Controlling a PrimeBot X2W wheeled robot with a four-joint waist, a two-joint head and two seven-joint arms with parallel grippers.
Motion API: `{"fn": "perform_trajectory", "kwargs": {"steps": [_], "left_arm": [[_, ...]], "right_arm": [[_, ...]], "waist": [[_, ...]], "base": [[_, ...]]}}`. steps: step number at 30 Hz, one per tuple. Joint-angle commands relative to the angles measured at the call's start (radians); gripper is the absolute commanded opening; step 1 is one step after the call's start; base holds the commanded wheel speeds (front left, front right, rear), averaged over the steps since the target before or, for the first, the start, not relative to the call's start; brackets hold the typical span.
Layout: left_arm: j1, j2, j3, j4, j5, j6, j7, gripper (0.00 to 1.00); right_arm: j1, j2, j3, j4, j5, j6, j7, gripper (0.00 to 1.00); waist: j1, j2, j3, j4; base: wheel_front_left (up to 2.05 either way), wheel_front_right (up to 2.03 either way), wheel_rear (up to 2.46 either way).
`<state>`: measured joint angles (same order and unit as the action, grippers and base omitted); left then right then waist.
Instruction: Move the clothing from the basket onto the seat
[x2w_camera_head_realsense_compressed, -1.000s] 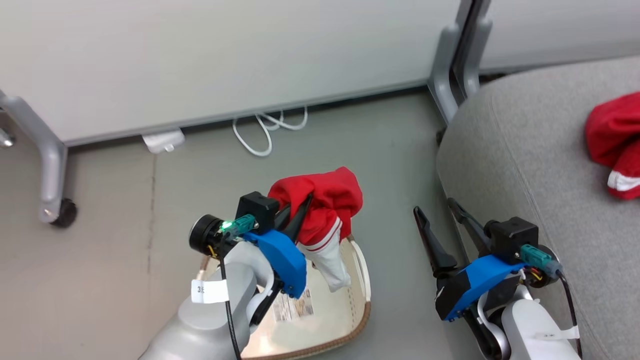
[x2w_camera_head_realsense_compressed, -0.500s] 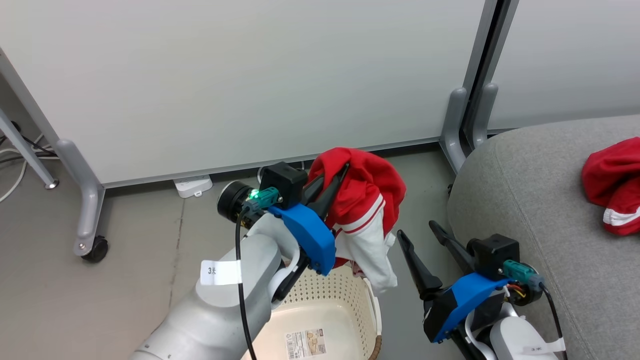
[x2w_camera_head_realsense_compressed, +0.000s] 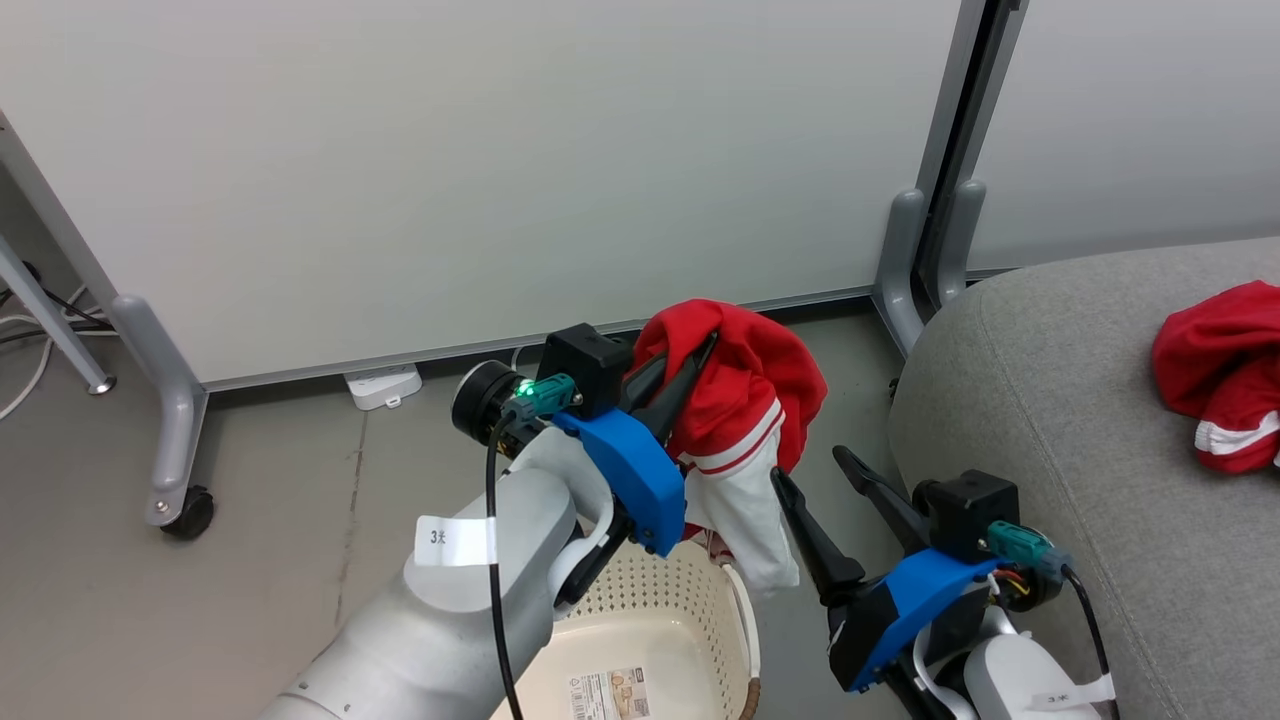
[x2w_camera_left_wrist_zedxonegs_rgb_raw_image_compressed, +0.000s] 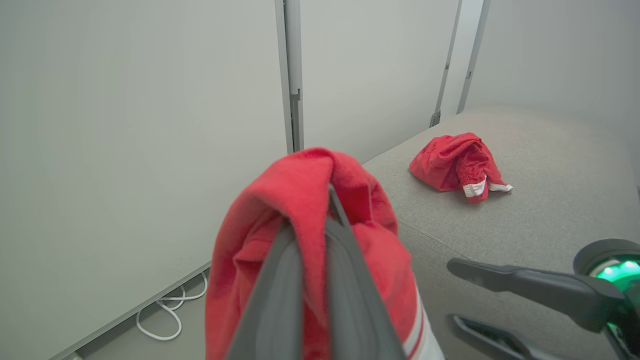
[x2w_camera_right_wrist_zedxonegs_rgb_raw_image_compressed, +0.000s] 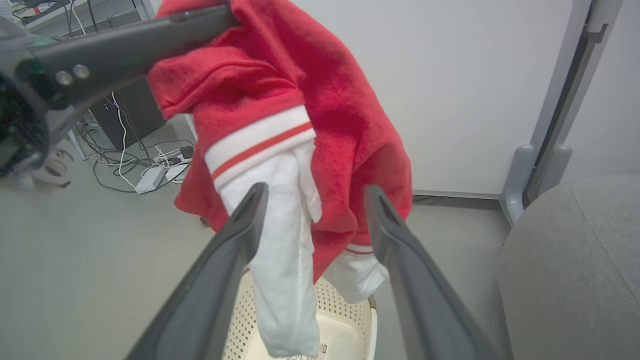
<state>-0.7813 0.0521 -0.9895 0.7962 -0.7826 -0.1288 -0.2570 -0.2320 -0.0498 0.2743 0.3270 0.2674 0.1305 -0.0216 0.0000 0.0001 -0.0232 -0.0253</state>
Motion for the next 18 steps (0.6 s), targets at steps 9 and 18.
{"fn": "perform_trajectory", "kwargs": {"steps": [9, 18], "left_arm": [[-0.001, -0.002, -0.032, 0.002, -0.02, -0.003, -0.006, 0.0], [-0.004, -0.002, -0.069, -0.006, -0.046, -0.003, -0.008, 0.0]], "right_arm": [[-0.084, -0.005, 0.052, 0.009, 0.027, 0.0, 0.044, 1.0], [-0.188, -0.034, 0.12, 0.075, 0.077, 0.0, 0.102, 1.0]], "waist": [[0.0, -0.0001, 0.007, 0.003], [0.0, -0.0001, 0.012, 0.009]], "base": [[0.0, 0.0, 0.0], [0.0, 0.0, 0.0]]}}
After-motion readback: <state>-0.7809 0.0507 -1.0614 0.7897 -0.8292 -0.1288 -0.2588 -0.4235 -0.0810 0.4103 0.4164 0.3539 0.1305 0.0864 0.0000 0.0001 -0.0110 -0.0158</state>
